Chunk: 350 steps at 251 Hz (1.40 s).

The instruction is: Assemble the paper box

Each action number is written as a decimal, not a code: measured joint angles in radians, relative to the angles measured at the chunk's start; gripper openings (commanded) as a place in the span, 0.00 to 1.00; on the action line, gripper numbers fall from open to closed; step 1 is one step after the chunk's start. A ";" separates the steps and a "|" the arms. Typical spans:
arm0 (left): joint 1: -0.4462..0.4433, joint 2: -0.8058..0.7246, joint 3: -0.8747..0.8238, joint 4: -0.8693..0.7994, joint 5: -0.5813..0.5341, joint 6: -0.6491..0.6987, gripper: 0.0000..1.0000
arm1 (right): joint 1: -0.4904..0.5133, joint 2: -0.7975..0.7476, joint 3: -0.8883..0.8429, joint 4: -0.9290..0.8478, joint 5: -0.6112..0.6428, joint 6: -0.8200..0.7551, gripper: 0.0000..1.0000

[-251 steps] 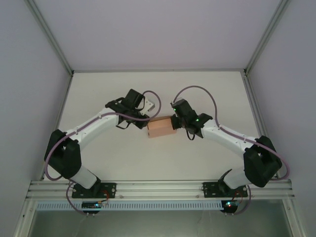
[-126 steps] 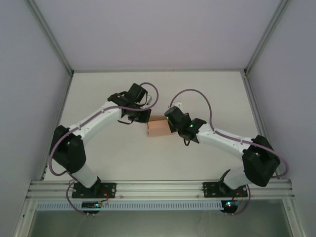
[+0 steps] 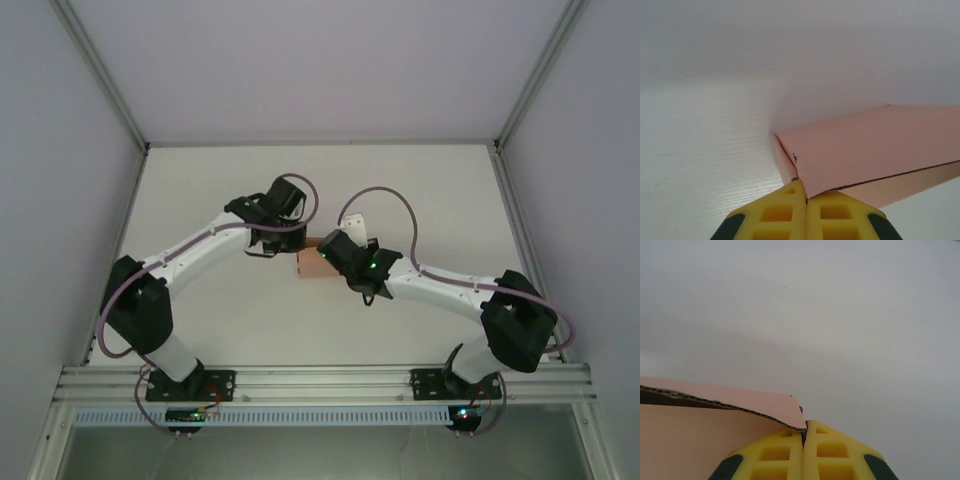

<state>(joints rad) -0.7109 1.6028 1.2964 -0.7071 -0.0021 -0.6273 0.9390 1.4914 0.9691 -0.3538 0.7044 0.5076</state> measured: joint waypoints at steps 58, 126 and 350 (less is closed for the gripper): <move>-0.099 -0.078 -0.156 0.175 -0.193 -0.045 0.00 | 0.016 -0.002 -0.017 -0.002 0.034 0.051 0.00; -0.173 -0.157 -0.320 0.377 -0.337 -0.031 0.00 | 0.019 -0.034 -0.080 0.075 0.040 0.050 0.00; -0.206 -0.166 -0.439 0.573 -0.387 0.085 0.00 | -0.016 -0.074 -0.145 0.153 -0.031 0.026 0.09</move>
<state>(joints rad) -0.9173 1.4372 0.8577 -0.1341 -0.3889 -0.5423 0.9234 1.4178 0.8238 -0.2005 0.6739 0.5339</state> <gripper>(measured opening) 0.041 0.048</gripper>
